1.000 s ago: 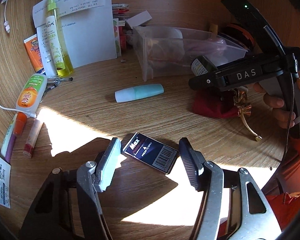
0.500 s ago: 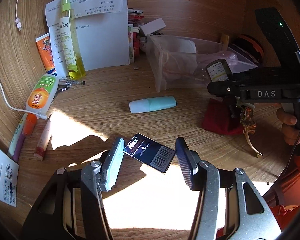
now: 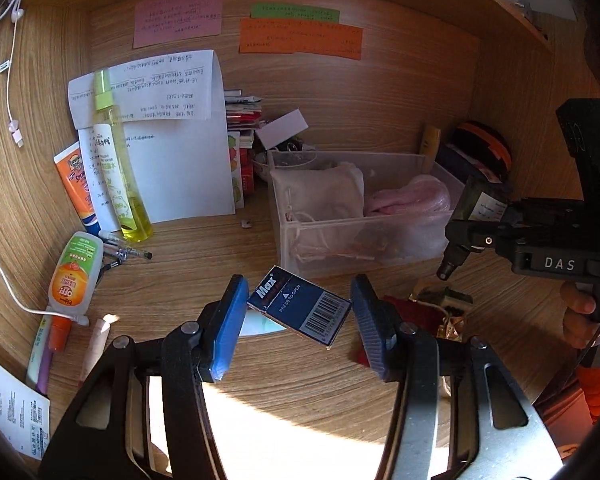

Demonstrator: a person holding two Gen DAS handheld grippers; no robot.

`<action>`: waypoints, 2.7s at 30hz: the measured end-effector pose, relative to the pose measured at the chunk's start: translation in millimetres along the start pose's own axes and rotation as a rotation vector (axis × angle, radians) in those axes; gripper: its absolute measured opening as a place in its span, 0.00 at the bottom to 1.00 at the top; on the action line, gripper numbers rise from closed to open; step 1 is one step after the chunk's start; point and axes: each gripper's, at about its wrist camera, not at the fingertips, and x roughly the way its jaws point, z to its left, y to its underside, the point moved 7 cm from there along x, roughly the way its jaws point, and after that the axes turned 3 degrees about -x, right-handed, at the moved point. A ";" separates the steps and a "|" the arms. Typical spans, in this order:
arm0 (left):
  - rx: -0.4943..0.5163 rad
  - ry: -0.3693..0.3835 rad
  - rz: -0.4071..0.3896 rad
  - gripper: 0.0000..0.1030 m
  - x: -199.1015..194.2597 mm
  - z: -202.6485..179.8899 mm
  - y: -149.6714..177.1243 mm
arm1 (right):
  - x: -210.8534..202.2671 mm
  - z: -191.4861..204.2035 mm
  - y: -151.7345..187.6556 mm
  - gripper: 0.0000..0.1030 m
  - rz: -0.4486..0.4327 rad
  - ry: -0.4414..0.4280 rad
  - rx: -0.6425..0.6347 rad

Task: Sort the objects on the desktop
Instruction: 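Grasp the blue Max card box with the left gripper while the right grasps the green bottle, then carry the card box and green bottle over the clear box with both grippers, then open both grippers to release the card box and bottle into the box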

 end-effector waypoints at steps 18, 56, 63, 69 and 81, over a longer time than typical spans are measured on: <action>0.049 0.079 -0.039 0.51 28.5 -35.7 -57.0 | -45.6 -63.5 -34.9 0.40 -0.130 0.124 0.088; 0.041 0.119 0.156 0.51 125.3 -44.3 -55.0 | 27.8 -89.9 -16.2 0.40 0.053 0.192 0.018; 0.031 0.131 0.170 0.51 121.8 -43.9 -54.8 | 26.8 -87.2 -12.8 0.44 0.075 0.202 0.006; 0.041 0.135 0.147 0.56 108.1 -42.7 -56.4 | 15.7 -78.8 -14.4 0.75 0.035 0.225 -0.023; 0.027 0.103 0.090 0.72 72.6 -30.8 -55.8 | 1.3 -61.8 -13.8 0.79 0.021 0.219 -0.031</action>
